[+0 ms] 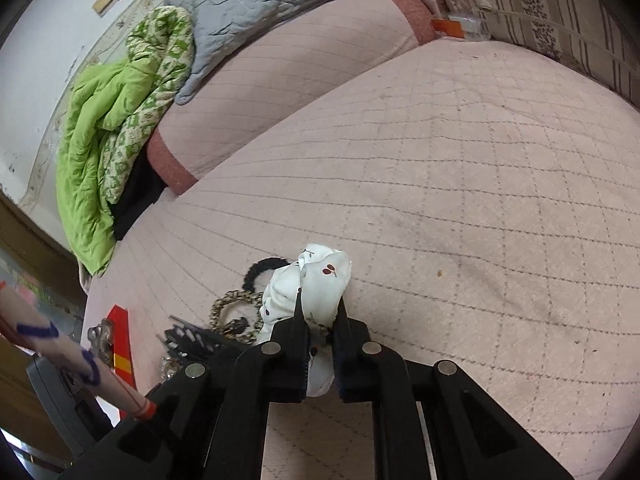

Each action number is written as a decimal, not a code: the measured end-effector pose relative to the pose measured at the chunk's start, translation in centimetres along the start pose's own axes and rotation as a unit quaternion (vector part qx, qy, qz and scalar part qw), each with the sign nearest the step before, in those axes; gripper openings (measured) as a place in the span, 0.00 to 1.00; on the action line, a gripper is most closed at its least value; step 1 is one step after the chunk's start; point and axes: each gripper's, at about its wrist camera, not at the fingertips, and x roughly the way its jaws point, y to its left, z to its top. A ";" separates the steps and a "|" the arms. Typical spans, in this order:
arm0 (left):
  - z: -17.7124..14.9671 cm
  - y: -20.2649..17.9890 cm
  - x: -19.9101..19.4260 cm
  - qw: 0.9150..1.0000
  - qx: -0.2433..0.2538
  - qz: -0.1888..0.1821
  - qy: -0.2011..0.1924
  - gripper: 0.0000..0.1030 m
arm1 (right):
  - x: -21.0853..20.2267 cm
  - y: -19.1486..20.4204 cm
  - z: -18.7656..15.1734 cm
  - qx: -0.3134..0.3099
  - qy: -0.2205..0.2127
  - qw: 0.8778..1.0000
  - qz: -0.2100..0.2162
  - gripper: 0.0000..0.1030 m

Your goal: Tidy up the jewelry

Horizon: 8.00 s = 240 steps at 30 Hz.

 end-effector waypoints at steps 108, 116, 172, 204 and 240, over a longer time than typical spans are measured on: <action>-4.4 31.5 -24.9 0.931 -0.231 0.232 -0.164 0.22 | 11.6 33.5 -15.1 -0.223 0.146 0.942 0.204 0.14; -4.5 31.7 -25.1 0.928 -0.238 0.234 -0.168 0.31 | 10.7 33.5 -15.1 -0.232 0.140 0.939 0.210 0.33; 0.3 7.9 -7.2 0.999 -0.001 0.040 -0.012 0.47 | 1.2 7.5 1.0 -0.095 0.020 0.993 0.067 0.33; 0.6 9.9 -7.1 0.999 -0.044 0.008 0.014 0.46 | 2.4 5.3 2.8 -0.053 -0.001 0.997 0.055 0.07; -0.8 5.9 -4.5 0.988 0.099 0.110 0.048 0.46 | 1.9 5.7 2.2 -0.058 0.010 0.996 0.074 0.07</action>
